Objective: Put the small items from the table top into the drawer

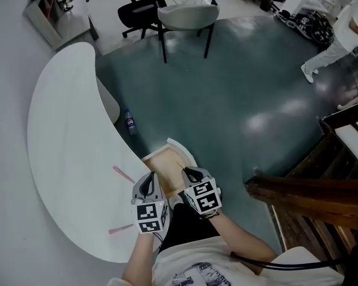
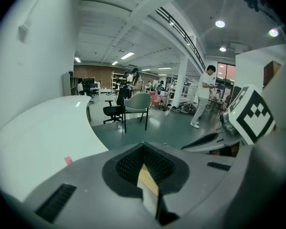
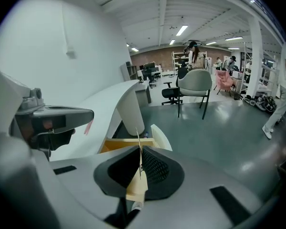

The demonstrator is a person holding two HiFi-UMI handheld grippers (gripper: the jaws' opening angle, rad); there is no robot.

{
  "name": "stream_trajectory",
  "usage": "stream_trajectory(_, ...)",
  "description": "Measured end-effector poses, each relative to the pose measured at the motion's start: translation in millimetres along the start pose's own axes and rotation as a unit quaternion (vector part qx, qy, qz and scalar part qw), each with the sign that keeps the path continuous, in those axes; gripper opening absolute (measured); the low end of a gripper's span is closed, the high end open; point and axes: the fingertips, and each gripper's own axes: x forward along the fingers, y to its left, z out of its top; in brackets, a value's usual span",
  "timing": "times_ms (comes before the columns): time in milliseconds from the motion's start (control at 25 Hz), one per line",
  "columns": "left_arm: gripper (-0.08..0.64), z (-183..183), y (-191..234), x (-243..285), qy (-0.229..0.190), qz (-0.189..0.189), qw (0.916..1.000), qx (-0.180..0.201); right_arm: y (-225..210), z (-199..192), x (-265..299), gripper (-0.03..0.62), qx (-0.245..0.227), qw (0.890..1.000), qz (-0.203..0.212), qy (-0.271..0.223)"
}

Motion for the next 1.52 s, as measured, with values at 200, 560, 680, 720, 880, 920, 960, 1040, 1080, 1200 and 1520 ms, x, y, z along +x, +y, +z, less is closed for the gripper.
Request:
stream_trajectory(200,0.034,-10,18,17,0.002,-0.001,0.9998,-0.020,1,-19,39,0.035,0.016,0.999,-0.024,0.021)
stream_trajectory(560,0.034,-23,23,30,0.030,0.009,0.9995,0.002,-16,-44,88,0.035,0.064,0.994,-0.079,0.049)
stream_trajectory(680,0.034,-28,25,34,0.041,0.008,0.9991,-0.003,-15,-45,99,0.035,0.075,0.992,-0.080,0.054)
stream_trajectory(720,0.034,-29,26,35,0.043,0.008,0.9990,-0.003,-13,-45,102,0.035,0.078,0.992,-0.079,0.055)
stream_trajectory(880,0.034,-32,27,39,0.051,0.011,0.9986,0.005,-10,-47,115,0.035,0.095,0.991,-0.077,0.057)
stream_trajectory(920,0.034,-33,27,40,0.054,0.012,0.9985,0.007,-11,-50,118,0.035,0.099,0.990,-0.080,0.059)
stream_trajectory(960,0.034,-34,27,40,0.056,0.013,0.9983,0.011,-12,-52,120,0.035,0.105,0.989,-0.085,0.062)
stream_trajectory(1040,0.034,-34,27,41,0.060,0.015,0.9979,0.019,-13,-56,127,0.035,0.122,0.986,-0.092,0.066)
stream_trajectory(1080,0.034,-35,26,42,0.061,0.015,0.9978,0.022,-14,-58,131,0.035,0.131,0.985,-0.093,0.068)
stream_trajectory(1200,0.034,-36,26,44,0.063,0.014,0.9976,0.023,-17,-64,142,0.035,0.147,0.981,-0.100,0.079)
stream_trajectory(1520,0.034,-35,26,44,0.071,0.007,0.9973,0.018,-29,-78,170,0.035,0.150,0.974,-0.123,0.118)
